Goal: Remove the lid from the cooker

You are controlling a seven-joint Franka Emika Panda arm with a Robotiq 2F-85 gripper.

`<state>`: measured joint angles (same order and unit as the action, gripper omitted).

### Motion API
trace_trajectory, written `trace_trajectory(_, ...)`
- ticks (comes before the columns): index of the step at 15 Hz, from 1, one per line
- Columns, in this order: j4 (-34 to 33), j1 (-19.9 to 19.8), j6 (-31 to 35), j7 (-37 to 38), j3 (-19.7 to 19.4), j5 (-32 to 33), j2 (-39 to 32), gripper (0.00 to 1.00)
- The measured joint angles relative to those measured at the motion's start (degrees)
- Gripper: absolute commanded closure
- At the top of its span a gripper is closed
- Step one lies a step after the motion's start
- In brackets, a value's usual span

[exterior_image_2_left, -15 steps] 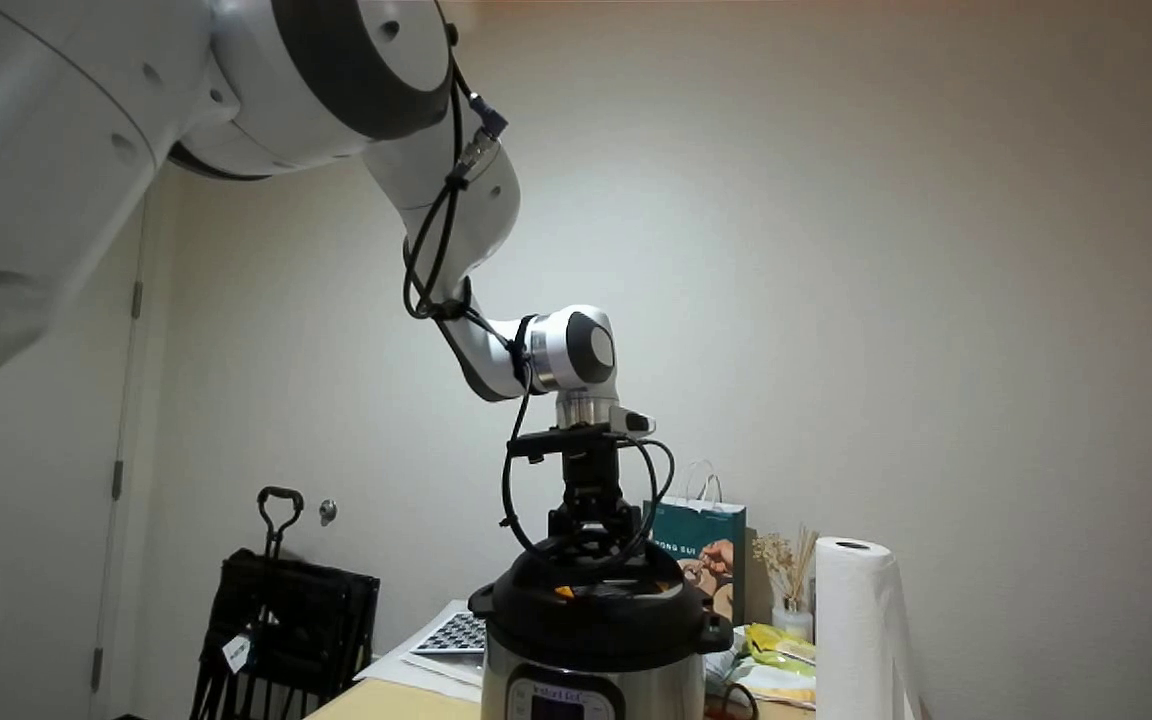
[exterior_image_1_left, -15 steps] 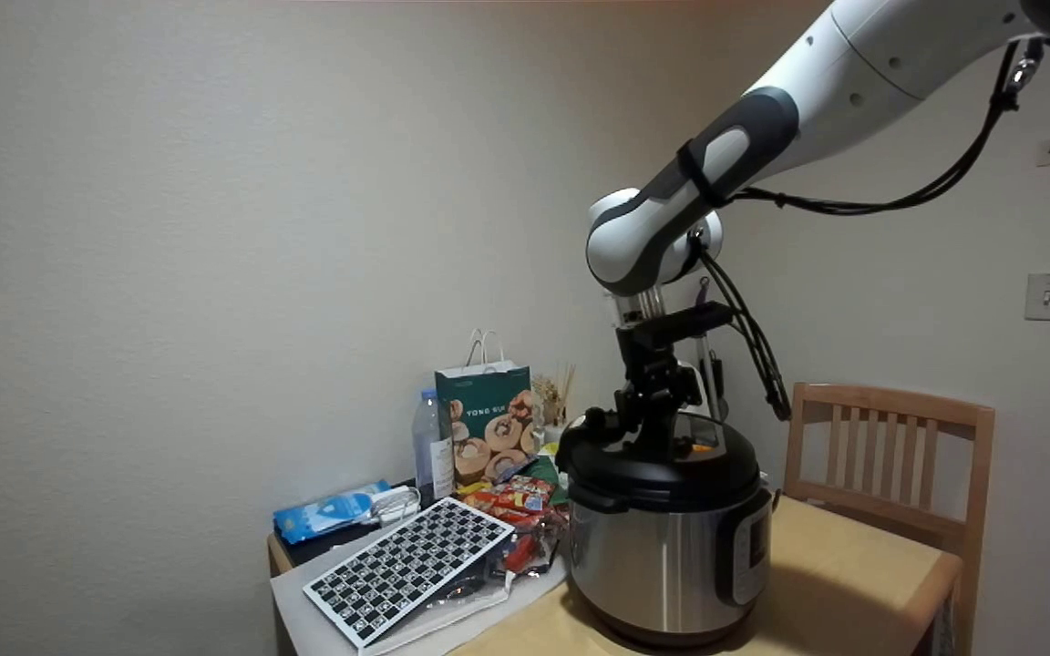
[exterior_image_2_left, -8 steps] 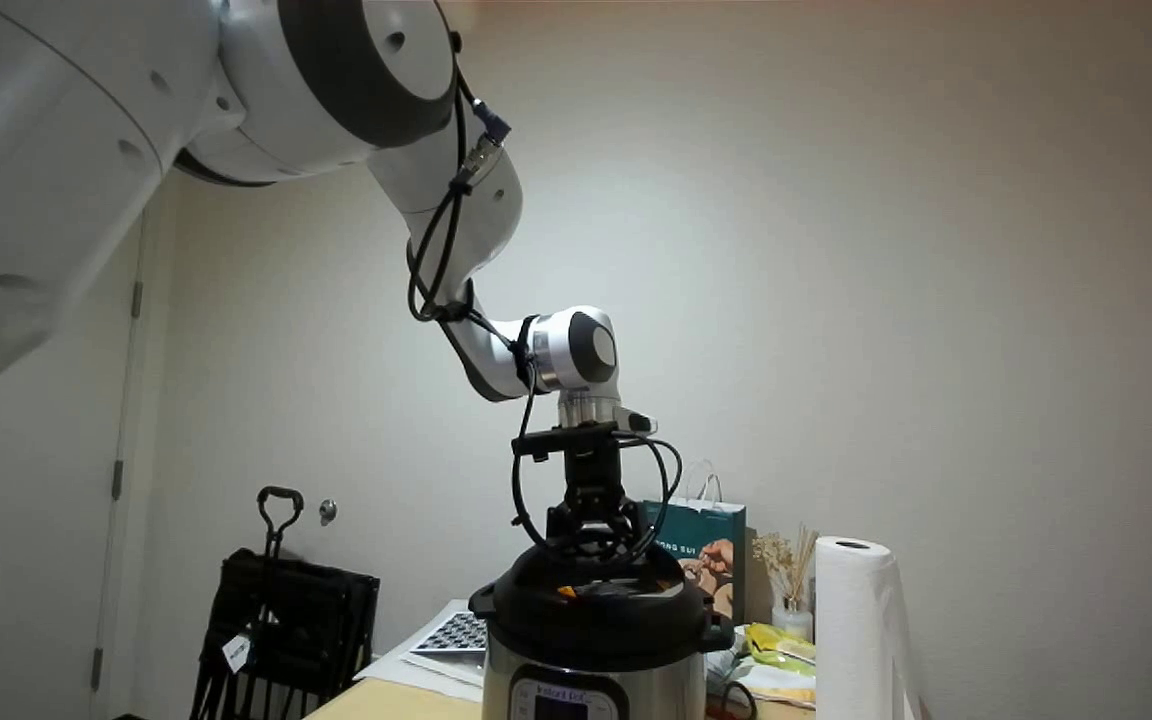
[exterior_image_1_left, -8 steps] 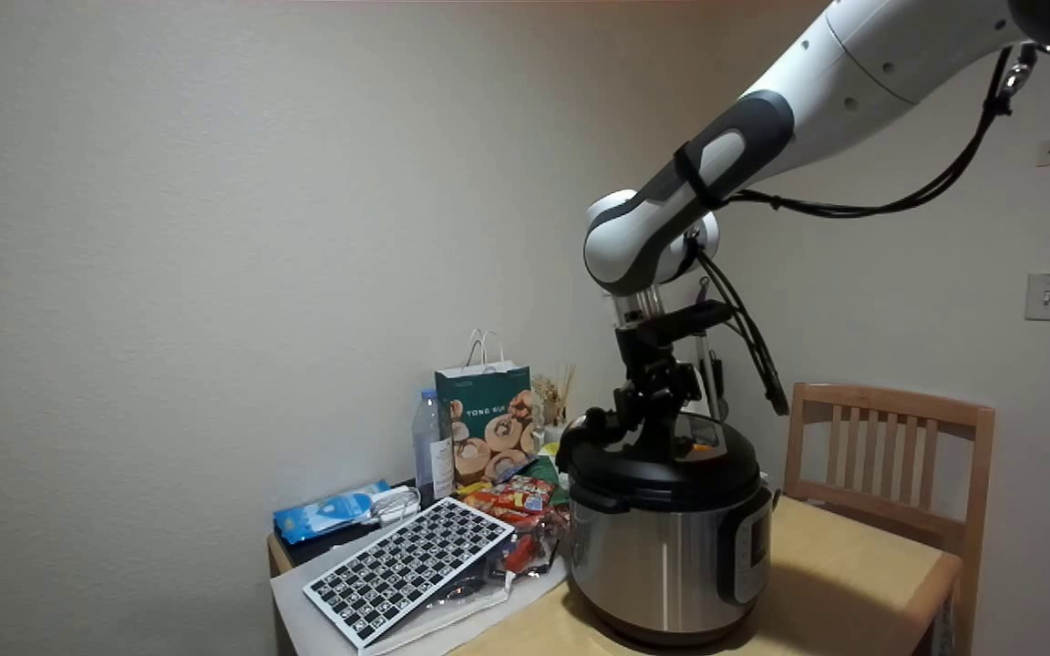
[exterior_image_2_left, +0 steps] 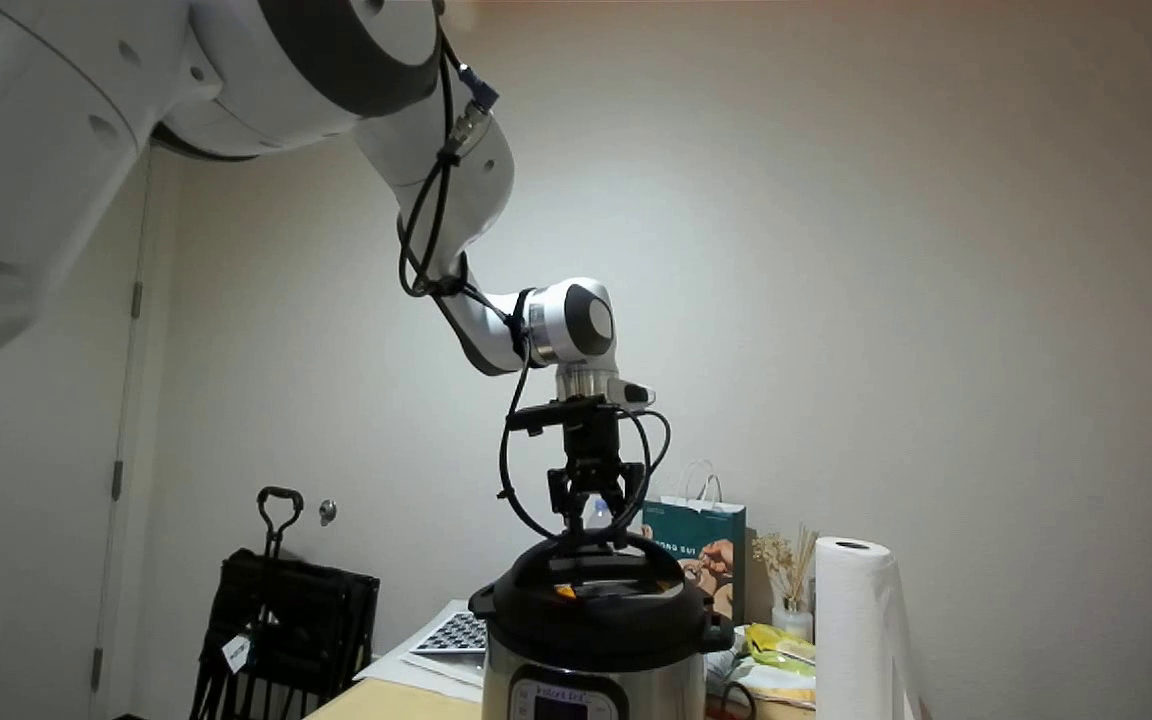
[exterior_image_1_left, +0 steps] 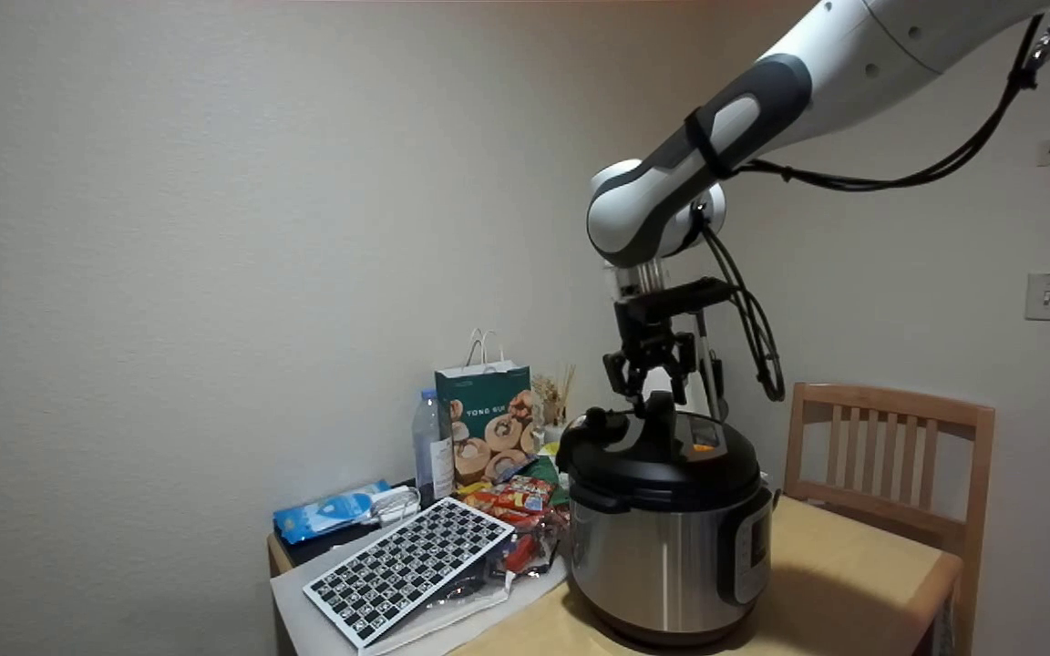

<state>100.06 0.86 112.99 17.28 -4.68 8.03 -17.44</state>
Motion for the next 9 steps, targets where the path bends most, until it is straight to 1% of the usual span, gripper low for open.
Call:
trace_trajectory(1,0.15,0.19,0.01,1.69,0.04,-0.15,1.35,0.00)
trace_trajectory(6,3.14,0.97,0.47,10.12,0.42,-0.27,9.56,0.00)
trace_trajectory(9,5.82,0.99,1.87,17.06,1.07,0.13,14.21,0.00)
